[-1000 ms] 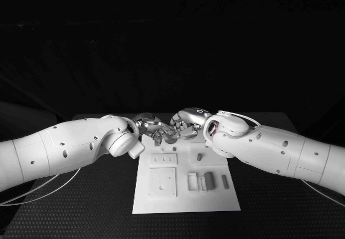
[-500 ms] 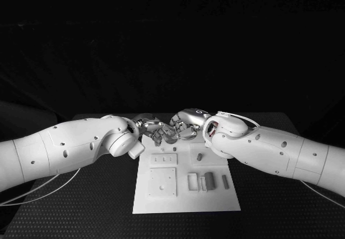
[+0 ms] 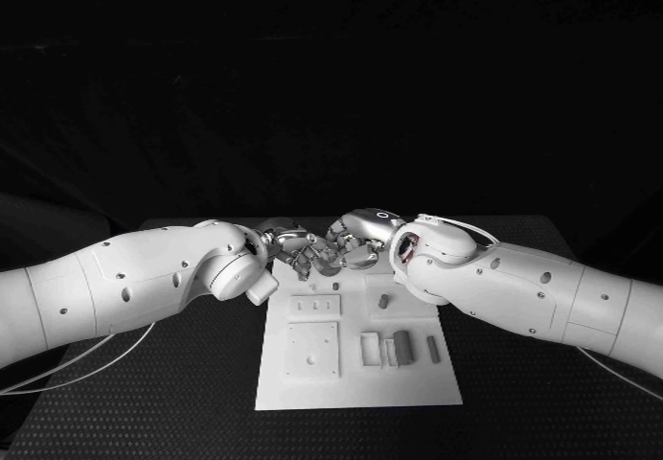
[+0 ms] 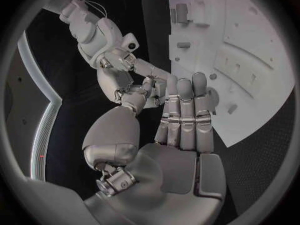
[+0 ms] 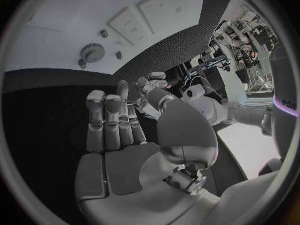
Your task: Assemble the parts on the task board
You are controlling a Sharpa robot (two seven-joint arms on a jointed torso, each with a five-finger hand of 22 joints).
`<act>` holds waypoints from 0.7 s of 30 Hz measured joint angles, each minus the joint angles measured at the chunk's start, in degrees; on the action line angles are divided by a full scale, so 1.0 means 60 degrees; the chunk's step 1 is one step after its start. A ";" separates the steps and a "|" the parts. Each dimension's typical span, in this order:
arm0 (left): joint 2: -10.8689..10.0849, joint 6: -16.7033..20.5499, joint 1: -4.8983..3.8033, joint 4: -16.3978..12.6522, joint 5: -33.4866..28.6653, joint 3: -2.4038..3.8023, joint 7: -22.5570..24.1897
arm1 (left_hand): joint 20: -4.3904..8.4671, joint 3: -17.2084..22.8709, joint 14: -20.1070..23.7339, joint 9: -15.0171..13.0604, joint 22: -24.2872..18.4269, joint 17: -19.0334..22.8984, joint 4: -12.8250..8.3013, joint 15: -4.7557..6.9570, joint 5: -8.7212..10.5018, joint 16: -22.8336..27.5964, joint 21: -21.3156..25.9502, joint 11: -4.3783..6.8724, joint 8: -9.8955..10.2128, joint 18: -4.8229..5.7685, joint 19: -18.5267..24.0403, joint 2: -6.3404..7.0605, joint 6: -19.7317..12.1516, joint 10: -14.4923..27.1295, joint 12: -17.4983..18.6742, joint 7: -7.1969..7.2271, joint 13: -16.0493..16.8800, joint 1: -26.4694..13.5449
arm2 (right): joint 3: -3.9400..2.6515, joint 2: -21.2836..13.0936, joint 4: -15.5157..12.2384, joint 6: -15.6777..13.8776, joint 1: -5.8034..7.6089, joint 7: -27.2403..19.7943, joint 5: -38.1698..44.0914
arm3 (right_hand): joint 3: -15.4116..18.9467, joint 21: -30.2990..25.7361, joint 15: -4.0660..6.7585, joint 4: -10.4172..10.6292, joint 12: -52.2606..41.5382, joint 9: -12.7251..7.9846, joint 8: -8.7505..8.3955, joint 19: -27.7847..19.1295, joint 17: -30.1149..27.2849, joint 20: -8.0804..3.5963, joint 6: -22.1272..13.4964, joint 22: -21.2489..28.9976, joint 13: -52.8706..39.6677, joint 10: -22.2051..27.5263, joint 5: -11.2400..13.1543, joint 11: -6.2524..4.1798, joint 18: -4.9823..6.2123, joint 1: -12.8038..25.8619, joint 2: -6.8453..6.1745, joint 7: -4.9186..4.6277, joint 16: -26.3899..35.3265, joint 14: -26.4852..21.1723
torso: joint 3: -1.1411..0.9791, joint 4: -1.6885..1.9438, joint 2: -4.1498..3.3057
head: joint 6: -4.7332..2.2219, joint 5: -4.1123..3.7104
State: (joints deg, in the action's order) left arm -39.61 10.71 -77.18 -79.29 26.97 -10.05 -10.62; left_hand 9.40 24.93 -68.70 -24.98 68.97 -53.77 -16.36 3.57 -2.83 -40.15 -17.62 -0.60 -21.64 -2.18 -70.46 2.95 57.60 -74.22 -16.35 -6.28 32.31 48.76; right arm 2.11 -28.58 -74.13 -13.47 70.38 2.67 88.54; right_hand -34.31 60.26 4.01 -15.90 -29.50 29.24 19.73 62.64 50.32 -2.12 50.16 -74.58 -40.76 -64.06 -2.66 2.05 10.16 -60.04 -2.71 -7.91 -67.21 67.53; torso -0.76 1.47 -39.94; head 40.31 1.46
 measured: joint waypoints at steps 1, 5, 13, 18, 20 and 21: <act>0.0000 0.0001 0.0000 0.0000 0.0002 0.0000 -0.0015 | 0.0000 0.0000 -0.0001 -0.0006 0.0006 0.0006 0.0000 0.0000 0.0000 0.0000 0.0000 0.0000 0.0000 0.0000 0.0000 0.0025 0.0006 0.0000 0.0000 0.0006 0.0008 -0.0025 | 0.0000 0.0000 -0.0002 0.0000 -0.0001 0.0000 0.0000 | 0.0000 0.0000 0.0000 0.0000 0.0000 0.0000 0.0000 0.0000 0.0000 0.0000 0.0000 0.0000 0.0000 0.0000 0.0000 0.0000 0.0000 0.0000 0.0000 0.0000 0.0000 0.0000 | 0.0000 0.0001 0.0000 | 0.0000 0.0000; 0.0001 0.0001 0.0000 0.0000 0.0007 0.0000 -0.0057 | 0.0018 -0.0120 0.0003 -0.0011 0.0030 0.0022 0.0042 0.0005 0.0000 -0.0037 0.0000 -0.0029 0.0000 0.0000 -0.0019 0.0085 0.0004 -0.0032 0.0000 0.0008 0.0039 -0.0165 | 0.0000 0.0002 -0.0009 0.0000 -0.0001 0.0001 0.0001 | 0.0000 0.0000 0.0000 0.0000 0.0000 -0.0001 0.0000 0.0000 0.0000 0.0001 0.0000 0.0000 0.0000 0.0000 0.0000 0.0000 0.0000 0.0000 0.0000 0.0000 0.0000 0.0000 | -0.0005 0.0001 0.0000 | 0.0001 0.0005; 0.0012 0.0002 0.0001 0.0001 0.0055 -0.0001 -0.0149 | 0.0036 -0.0170 0.0017 -0.0036 0.0066 0.0037 0.0013 0.0028 0.0000 -0.0094 0.0000 0.0016 -0.0010 0.0005 -0.0037 0.0047 0.0029 -0.0082 0.0000 0.0048 0.0092 -0.0202 | 0.0000 0.0004 -0.0028 0.0002 -0.0001 0.0021 0.0003 | 0.0000 0.0000 -0.0003 0.0000 0.0000 0.0001 0.0000 -0.0001 0.0000 0.0002 0.0001 0.0000 0.0000 0.0000 0.0000 0.0000 0.0000 -0.0001 -0.0001 0.0001 0.0000 0.0002 | -0.0003 -0.0004 0.0000 | 0.0001 0.0005; 0.0016 0.0004 0.0003 0.0001 0.0104 -0.0003 -0.0212 | 0.0053 -0.0131 -0.0012 -0.0055 0.0102 0.0048 -0.0025 0.0058 0.0000 -0.0149 0.0000 0.0022 -0.0010 0.0007 -0.0118 -0.0071 0.0090 -0.0108 0.0000 0.0042 0.0143 -0.0083 | -0.0002 0.0006 -0.0041 0.0002 -0.0001 0.0027 0.0004 | 0.0000 0.0000 -0.0005 0.0000 0.0000 0.0001 0.0000 -0.0001 0.0000 0.0002 0.0002 0.0000 0.0000 0.0000 0.0000 0.0001 0.0000 -0.0001 -0.0001 0.0002 0.0000 0.0004 | 0.0000 -0.0004 0.0000 | -0.0005 0.0009; 0.0017 0.0006 0.0003 0.0002 0.0127 -0.0003 -0.0239 | 0.0055 -0.0131 -0.0046 -0.0065 0.0124 0.0048 -0.0025 0.0092 0.0000 -0.0165 0.0000 0.0056 -0.0009 0.0005 -0.0121 -0.0082 0.0109 -0.0151 0.0000 0.0060 0.0164 -0.0073 | -0.0002 0.0006 -0.0050 0.0002 -0.0001 0.0029 0.0004 | 0.0000 0.0000 -0.0006 0.0000 0.0000 0.0002 0.0000 -0.0002 0.0000 0.0002 0.0003 0.0000 0.0000 0.0000 0.0000 0.0000 0.0000 -0.0001 -0.0001 0.0003 0.0000 0.0005 | 0.0000 -0.0003 0.0001 | -0.0006 0.0010; 0.0017 0.0008 0.0003 0.0003 0.0134 -0.0003 -0.0249 | 0.0073 -0.0131 -0.0047 -0.0071 0.0135 0.0048 -0.0025 0.0092 0.0000 -0.0197 0.0000 0.0070 -0.0009 0.0005 -0.0139 -0.0082 0.0131 -0.0166 0.0000 0.0081 0.0178 -0.0073 | -0.0003 0.0006 -0.0054 0.0002 -0.0001 0.0030 0.0004 | 0.0000 0.0000 -0.0006 0.0000 0.0000 0.0002 0.0000 -0.0002 0.0001 0.0003 0.0003 0.0000 0.0000 0.0000 0.0000 0.0001 0.0000 -0.0001 -0.0001 0.0003 0.0000 0.0006 | 0.0000 -0.0003 0.0001 | -0.0006 0.0010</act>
State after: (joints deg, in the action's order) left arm -39.51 10.75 -77.16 -79.27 27.77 -10.07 -12.11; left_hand 9.84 24.14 -68.99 -25.40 69.78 -53.48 -16.51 4.12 -2.83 -41.34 -17.62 -0.18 -21.70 -2.15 -71.30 2.46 58.38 -75.22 -16.35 -5.79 33.38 48.32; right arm 2.10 -28.54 -74.46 -13.46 70.38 2.85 88.56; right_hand -34.31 60.26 3.97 -15.90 -29.50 29.25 19.73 62.63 50.32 -2.10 50.18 -74.58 -40.76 -64.06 -2.66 2.05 10.16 -60.04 -2.72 -7.89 -67.21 67.57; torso -0.76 1.46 -39.93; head 40.28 1.52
